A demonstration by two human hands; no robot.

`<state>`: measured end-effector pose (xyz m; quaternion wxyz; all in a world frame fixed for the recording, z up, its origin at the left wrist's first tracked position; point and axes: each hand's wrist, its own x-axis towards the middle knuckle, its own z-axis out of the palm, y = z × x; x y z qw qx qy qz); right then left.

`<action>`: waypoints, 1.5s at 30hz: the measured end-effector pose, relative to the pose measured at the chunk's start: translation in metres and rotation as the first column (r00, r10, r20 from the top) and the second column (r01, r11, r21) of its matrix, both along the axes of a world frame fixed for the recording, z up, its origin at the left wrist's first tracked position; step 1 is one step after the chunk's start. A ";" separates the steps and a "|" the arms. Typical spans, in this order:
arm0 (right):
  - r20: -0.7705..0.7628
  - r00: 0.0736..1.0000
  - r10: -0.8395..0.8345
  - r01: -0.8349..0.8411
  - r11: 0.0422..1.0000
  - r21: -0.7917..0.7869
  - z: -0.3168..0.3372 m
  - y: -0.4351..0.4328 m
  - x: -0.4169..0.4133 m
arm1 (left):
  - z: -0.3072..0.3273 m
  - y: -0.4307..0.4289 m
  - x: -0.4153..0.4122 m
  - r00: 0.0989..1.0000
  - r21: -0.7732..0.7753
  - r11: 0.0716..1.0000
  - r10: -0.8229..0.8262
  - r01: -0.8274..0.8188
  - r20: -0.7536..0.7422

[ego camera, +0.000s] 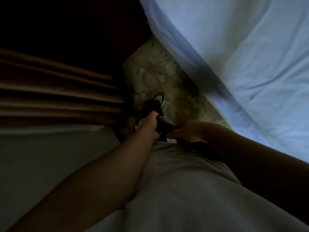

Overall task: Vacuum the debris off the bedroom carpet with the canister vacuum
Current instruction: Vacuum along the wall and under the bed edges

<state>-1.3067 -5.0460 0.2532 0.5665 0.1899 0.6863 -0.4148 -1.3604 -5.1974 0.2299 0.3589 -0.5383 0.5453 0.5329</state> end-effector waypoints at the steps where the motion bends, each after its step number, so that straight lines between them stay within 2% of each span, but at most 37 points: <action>1: -0.006 0.999 0.040 -0.040 0.999 -0.003 0.001 -0.005 0.015 | 0.002 -0.003 0.019 0.999 -0.023 0.999 0.039 -0.040 -0.021; 5: -0.016 0.990 0.142 -0.143 0.990 -0.019 0.015 -0.026 0.076 | 0.014 -0.022 0.089 0.994 -0.106 0.989 0.103 -0.106 -0.030; 9: -0.022 0.978 0.205 -0.206 0.977 -0.047 0.022 -0.035 0.129 | 0.027 -0.033 0.155 0.988 -0.099 0.983 0.152 -0.153 -0.009; 14: -0.046 0.970 0.237 -0.239 0.969 -0.058 0.026 -0.064 0.202 | 0.031 -0.060 0.229 0.987 -0.127 0.980 0.148 -0.155 -0.060; 20: -0.054 0.978 0.203 -0.203 0.979 0.014 0.052 -0.102 0.311 | 0.042 -0.095 0.338 0.977 0.015 0.982 0.189 -0.188 -0.097; 28: -0.064 0.987 0.151 -0.146 0.987 0.067 0.080 -0.116 0.452 | 0.053 -0.111 0.475 0.981 0.115 0.976 0.189 -0.184 -0.039; 32: -0.067 0.981 0.184 -0.178 0.981 0.079 0.089 -0.104 0.505 | 0.059 -0.102 0.527 0.984 0.174 0.969 0.180 -0.178 0.004; 38: -0.079 0.972 0.221 -0.213 0.972 0.096 0.079 -0.058 0.584 | 0.061 -0.056 0.608 0.980 0.165 0.968 0.198 -0.191 -0.027; 45: -0.018 0.954 0.300 -0.299 0.954 0.030 0.073 0.044 0.702 | 0.038 0.050 0.736 0.974 0.063 0.973 0.223 -0.220 -0.044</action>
